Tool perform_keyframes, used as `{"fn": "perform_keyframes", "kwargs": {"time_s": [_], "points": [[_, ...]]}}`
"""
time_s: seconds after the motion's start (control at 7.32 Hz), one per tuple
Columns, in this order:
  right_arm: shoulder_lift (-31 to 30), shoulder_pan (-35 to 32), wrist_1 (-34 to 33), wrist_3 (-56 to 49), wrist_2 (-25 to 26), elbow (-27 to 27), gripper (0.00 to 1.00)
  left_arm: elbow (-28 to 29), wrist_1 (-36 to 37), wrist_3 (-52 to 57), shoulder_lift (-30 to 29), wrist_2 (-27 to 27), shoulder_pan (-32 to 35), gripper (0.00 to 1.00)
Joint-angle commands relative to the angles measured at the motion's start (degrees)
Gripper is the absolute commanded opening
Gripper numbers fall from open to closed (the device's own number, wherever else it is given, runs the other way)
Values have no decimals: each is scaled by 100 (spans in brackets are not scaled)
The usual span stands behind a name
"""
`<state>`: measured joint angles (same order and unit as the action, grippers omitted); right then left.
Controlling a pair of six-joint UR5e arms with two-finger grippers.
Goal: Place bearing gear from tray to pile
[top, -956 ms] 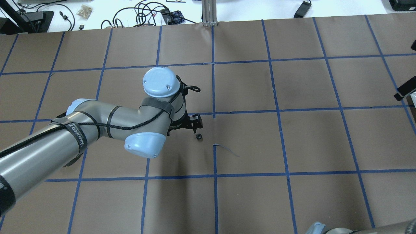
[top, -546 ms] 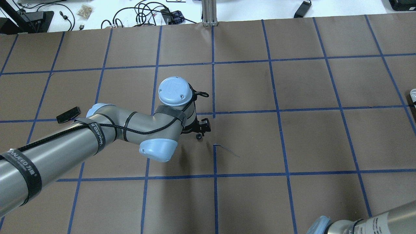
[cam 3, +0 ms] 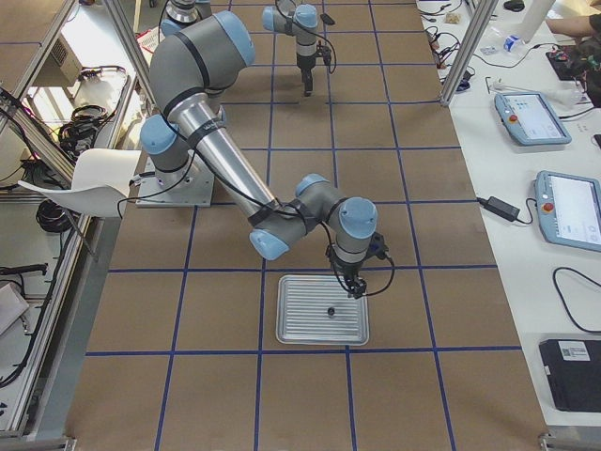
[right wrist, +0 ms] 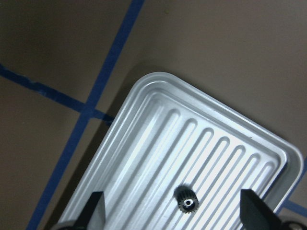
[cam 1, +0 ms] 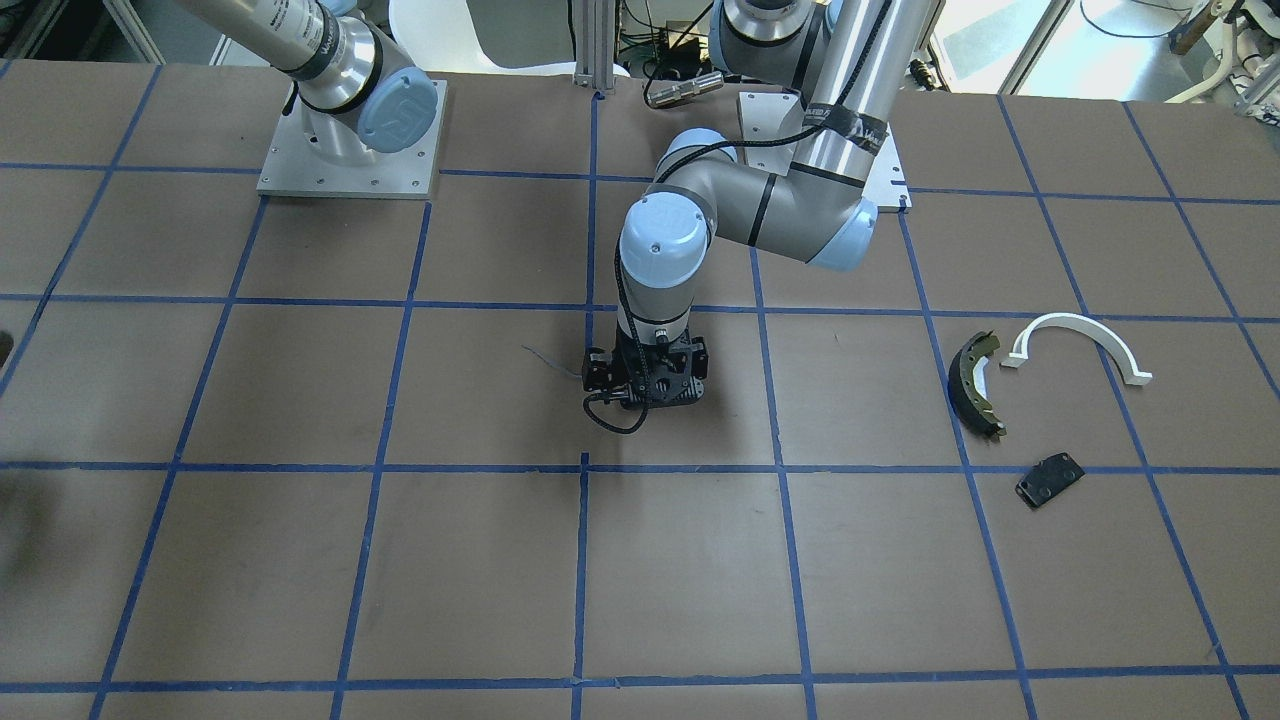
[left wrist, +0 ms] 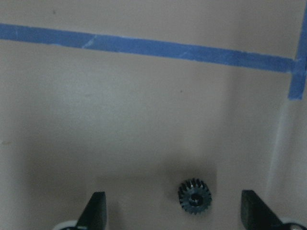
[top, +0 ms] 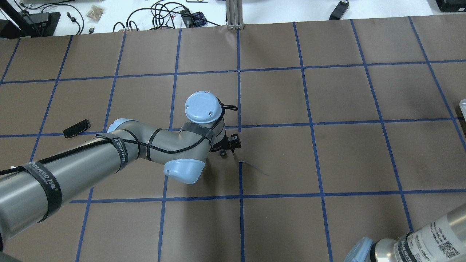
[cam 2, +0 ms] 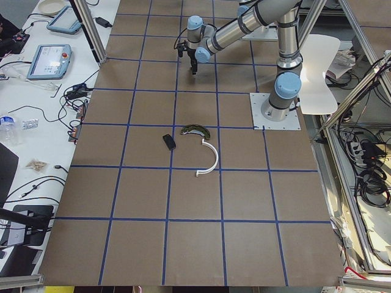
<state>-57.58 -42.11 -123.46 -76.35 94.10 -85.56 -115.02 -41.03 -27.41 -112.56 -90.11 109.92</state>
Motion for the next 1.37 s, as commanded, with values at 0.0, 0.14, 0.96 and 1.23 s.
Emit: {"fn": "perform_keyframes", "kwargs": {"time_s": [0.0,0.14,0.96,1.23], "points": [[369,53,-12,-152,-6,321,100,5,86,-44,-46,-24,21,44],[414,115,-12,-143,-32,321,100,14,104,-53,-38,-24,21,12],[643,299,23,-275,73,269,92,339,-315,920,514,-7,-548,0],[678,291,41,-275,283,268,81,296,-983,2245,883,-16,-1477,0]]}}
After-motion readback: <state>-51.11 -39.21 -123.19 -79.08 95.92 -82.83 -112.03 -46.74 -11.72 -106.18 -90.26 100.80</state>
